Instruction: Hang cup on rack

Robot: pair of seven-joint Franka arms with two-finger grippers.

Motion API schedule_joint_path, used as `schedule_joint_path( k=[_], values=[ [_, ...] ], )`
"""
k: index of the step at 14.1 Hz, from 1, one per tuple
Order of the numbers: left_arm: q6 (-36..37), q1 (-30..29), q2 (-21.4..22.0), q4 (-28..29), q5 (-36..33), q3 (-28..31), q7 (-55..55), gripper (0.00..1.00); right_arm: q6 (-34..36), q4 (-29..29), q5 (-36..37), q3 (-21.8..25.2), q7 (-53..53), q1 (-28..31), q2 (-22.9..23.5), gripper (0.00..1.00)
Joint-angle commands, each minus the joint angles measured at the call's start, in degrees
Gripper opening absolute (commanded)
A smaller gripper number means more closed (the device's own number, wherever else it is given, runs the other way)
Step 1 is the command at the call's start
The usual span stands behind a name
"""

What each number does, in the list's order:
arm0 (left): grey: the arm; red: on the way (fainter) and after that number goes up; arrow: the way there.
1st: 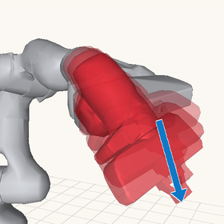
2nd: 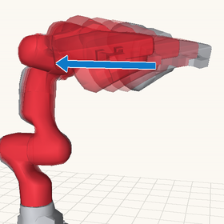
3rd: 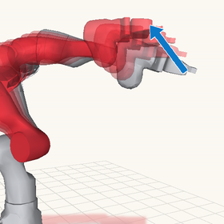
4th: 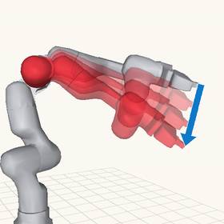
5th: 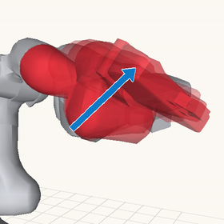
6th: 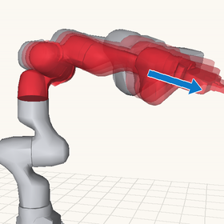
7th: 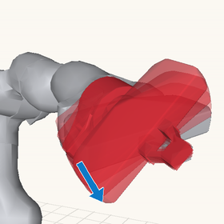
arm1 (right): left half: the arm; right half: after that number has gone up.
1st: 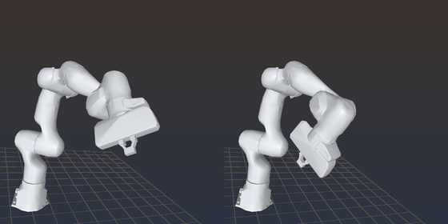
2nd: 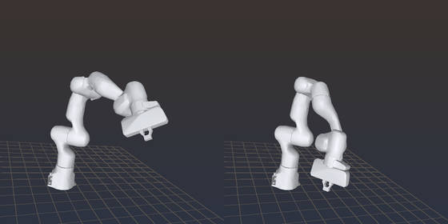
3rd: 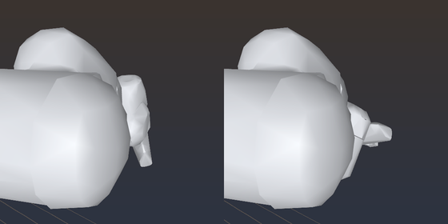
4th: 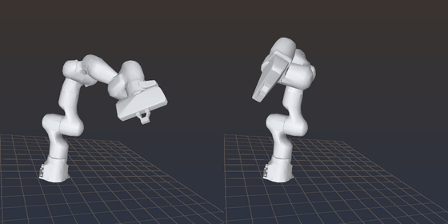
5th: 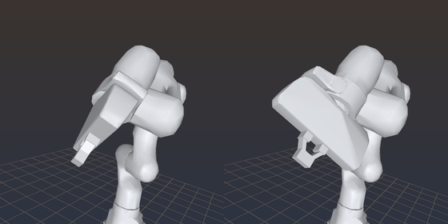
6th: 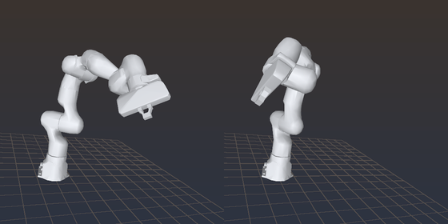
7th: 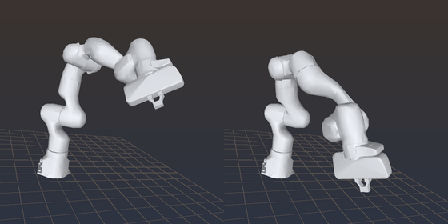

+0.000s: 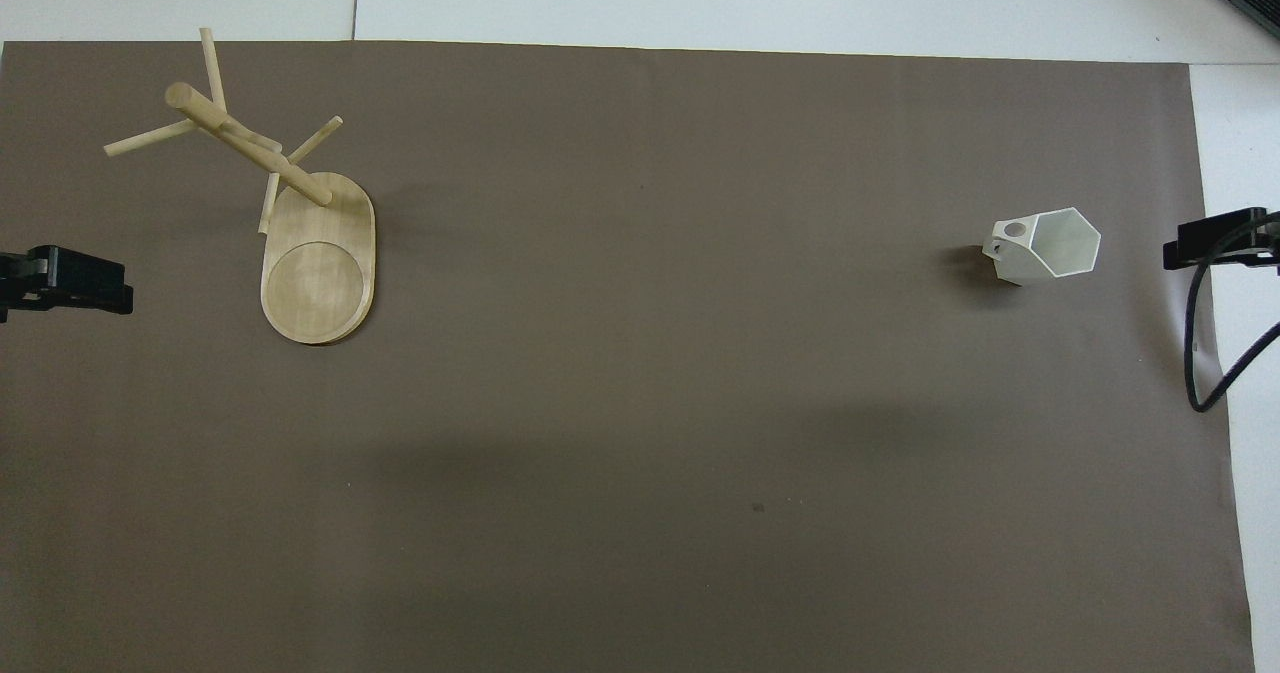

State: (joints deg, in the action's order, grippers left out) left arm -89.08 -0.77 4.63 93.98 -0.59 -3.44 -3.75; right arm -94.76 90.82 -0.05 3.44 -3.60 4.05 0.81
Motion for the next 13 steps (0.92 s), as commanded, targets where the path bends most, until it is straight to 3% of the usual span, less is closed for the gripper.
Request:
schedule_joint_path(
  k=[1, 13],
  values=[
    [0.5, -0.6, 1.2, 1.1, -0.1, -0.4, -0.5, 1.00, -0.2, 0.5, -0.3, -0.2, -0.8, 0.1, -0.7, 1.00],
    [-0.8, -0.5, 1.7, 2.3, -0.1, -0.5, 0.1, 1.00, -0.2, 0.5, -0.3, -0.1, -0.7, 0.1, -0.8, 1.00]
  ],
)
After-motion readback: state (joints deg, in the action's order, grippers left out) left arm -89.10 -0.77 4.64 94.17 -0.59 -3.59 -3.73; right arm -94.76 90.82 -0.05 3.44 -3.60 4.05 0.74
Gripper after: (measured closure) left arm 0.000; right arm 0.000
